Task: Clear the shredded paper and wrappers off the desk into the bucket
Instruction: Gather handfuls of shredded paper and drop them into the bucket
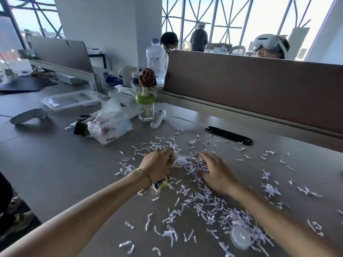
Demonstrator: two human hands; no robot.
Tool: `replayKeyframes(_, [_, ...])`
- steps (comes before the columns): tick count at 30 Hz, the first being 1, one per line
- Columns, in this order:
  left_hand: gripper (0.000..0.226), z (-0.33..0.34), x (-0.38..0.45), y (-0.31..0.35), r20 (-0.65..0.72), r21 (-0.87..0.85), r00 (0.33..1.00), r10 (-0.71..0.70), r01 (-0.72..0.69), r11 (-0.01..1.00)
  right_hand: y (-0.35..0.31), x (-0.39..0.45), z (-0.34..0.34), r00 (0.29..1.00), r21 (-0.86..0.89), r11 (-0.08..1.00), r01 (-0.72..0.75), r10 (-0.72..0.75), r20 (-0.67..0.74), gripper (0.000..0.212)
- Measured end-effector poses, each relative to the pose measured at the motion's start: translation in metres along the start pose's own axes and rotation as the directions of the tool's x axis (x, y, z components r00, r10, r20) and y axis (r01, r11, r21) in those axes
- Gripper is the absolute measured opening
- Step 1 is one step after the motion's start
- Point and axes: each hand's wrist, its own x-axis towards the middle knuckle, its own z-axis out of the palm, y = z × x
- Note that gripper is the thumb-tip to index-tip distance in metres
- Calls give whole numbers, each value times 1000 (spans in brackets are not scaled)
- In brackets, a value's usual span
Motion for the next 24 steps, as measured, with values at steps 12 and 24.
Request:
replayKeyframes(12, [24,-34,7,-31,-55,-146,954,-294,284,948,-33,52,39,988,-37,988,147,-145,48,84])
replayKeyframes(24, [36,-33,10,-31,-9,-120,959,-285,282,952,-32,50,31,944,-243,949,200,-254,-213,25])
